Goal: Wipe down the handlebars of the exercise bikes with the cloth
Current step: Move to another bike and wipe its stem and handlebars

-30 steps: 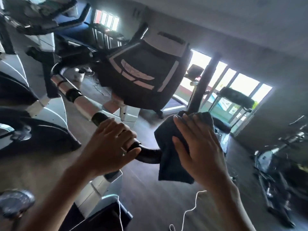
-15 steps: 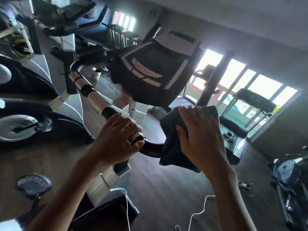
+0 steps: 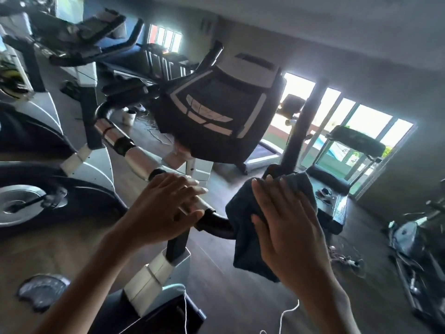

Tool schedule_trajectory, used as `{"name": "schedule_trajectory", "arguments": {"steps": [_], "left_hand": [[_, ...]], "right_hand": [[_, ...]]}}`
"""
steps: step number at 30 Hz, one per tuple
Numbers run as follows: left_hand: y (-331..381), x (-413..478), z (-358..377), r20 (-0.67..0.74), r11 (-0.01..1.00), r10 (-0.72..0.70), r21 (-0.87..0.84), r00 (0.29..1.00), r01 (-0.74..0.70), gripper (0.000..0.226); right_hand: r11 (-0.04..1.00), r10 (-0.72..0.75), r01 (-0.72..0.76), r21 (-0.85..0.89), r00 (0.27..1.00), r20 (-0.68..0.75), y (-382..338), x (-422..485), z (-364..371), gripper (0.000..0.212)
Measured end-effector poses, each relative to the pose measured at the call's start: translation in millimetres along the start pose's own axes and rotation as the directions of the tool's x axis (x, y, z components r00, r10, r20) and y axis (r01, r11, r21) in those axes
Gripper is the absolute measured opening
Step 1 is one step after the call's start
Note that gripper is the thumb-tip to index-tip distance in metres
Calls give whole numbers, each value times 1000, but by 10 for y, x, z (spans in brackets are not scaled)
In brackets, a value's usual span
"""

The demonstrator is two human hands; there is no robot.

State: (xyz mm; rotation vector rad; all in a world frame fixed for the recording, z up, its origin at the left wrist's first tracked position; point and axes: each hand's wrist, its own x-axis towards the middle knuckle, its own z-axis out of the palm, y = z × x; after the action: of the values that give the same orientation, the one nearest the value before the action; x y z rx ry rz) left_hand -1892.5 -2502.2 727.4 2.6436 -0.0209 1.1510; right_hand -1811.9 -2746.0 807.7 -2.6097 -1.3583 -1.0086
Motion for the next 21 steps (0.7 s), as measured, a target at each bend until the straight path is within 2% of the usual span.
{"name": "schedule_trajectory", "arguments": {"steps": [3, 6, 8, 12, 14, 17, 21], "left_hand": [[-159, -37, 9, 2, 999, 37, 38, 999, -37, 44], [-215, -44, 37, -40, 997, 74, 39, 996, -73, 43], [-232, -32, 51, -45, 996, 83, 40, 995, -82, 44], [-296, -78, 73, -16, 997, 63, 49, 998, -62, 52], [-340, -99, 95, -31, 997, 66, 31, 997, -65, 53], [-441, -153, 126, -69, 1000, 11, 30, 998, -9, 50], [-556, -183, 133, -45, 995, -1, 96, 999, 5, 52]], "right_hand": [[1000, -9, 8, 20, 1000, 13, 78, 37, -28, 53], [992, 76, -77, 104, 997, 8, 180, 308, -73, 47], [987, 101, -88, 138, 991, -86, 82, 257, -12, 44], [992, 63, -22, 125, 940, -335, -191, -91, 177, 41], [990, 21, 35, 134, 918, -397, -374, -162, 302, 41], [984, -82, 130, 118, 934, -348, -722, -168, 530, 37], [998, 43, -33, 48, 976, -213, -920, -5, 549, 46]]}}
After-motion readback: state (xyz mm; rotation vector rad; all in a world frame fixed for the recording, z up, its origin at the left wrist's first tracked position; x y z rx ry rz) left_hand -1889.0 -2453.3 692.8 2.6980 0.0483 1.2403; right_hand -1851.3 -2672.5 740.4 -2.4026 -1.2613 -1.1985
